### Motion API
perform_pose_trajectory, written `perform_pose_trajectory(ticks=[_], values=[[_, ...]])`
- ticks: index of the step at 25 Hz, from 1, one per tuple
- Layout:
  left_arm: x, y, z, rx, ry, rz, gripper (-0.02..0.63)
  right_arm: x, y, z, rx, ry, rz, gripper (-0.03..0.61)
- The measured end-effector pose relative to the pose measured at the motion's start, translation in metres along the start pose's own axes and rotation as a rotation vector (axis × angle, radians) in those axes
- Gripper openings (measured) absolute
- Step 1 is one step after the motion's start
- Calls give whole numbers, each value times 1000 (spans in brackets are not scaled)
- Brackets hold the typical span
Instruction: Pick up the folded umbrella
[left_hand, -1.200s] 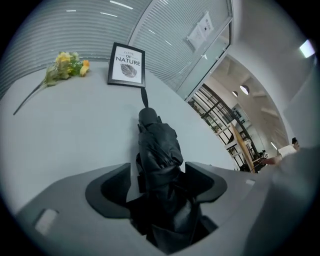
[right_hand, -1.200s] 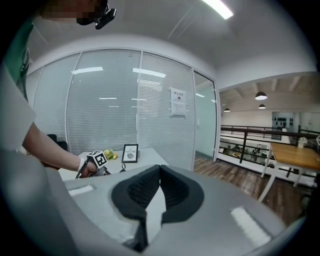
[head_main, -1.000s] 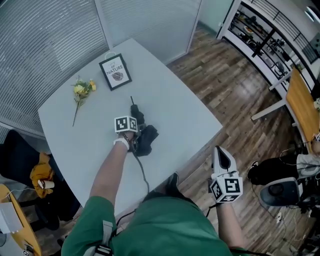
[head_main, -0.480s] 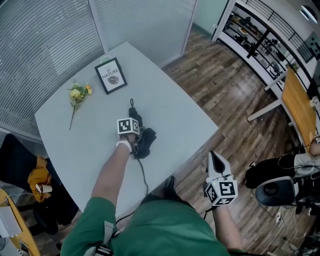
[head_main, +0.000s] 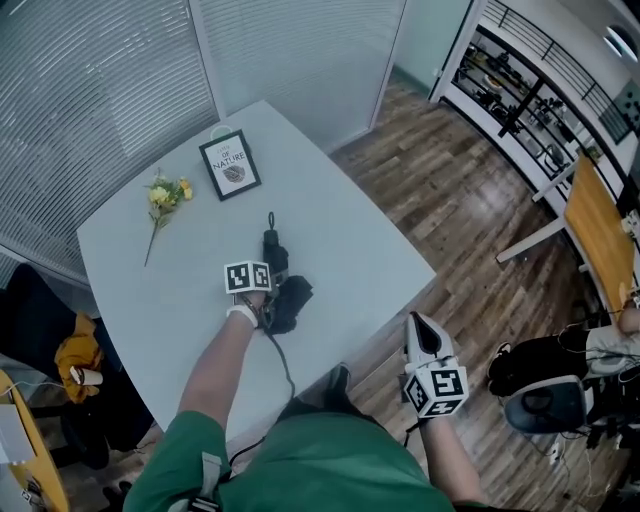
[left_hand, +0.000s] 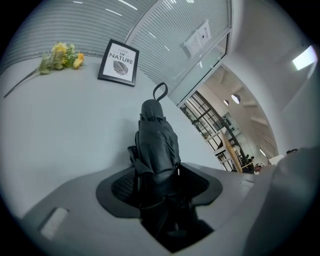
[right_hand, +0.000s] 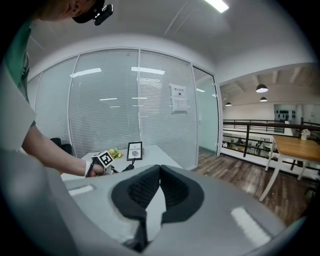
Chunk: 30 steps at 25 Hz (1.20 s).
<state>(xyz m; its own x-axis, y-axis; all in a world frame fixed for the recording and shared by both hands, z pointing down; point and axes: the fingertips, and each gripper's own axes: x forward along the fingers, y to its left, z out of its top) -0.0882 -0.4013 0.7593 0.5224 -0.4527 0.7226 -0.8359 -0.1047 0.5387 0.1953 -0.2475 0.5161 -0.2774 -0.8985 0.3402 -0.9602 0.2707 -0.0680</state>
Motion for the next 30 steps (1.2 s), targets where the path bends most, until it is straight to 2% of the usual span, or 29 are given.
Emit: perform_pose_trajectory(ticks=[3, 7, 10, 13, 16, 20, 22, 26, 30], values=[[-18, -8, 3, 16, -90, -35, 252, 0, 1, 0, -1, 2, 22, 3], [-49, -23, 9, 84, -256, -99, 249, 1, 4, 0, 2, 3, 44, 3], [-70, -23, 4, 100, -336, -135, 249, 5, 10, -1, 3, 10, 61, 3], [-95, -12, -4, 66, -424, -167, 245, 11, 21, -3, 2, 26, 83, 3], [-120, -2, -5, -20, -521, -217, 244, 16, 30, -5, -2, 36, 108, 3], [-154, 4, 7, -171, -655, -357, 244, 26, 48, -5, -21, 42, 147, 3], [-174, -2, 13, -213, -701, -416, 244, 31, 57, -2, -33, 40, 169, 3], [-214, -17, 30, -195, -781, -462, 244, 36, 71, 6, -53, 25, 208, 3], [-255, -38, 53, -124, -861, -470, 244, 42, 80, 14, -63, 11, 239, 3]])
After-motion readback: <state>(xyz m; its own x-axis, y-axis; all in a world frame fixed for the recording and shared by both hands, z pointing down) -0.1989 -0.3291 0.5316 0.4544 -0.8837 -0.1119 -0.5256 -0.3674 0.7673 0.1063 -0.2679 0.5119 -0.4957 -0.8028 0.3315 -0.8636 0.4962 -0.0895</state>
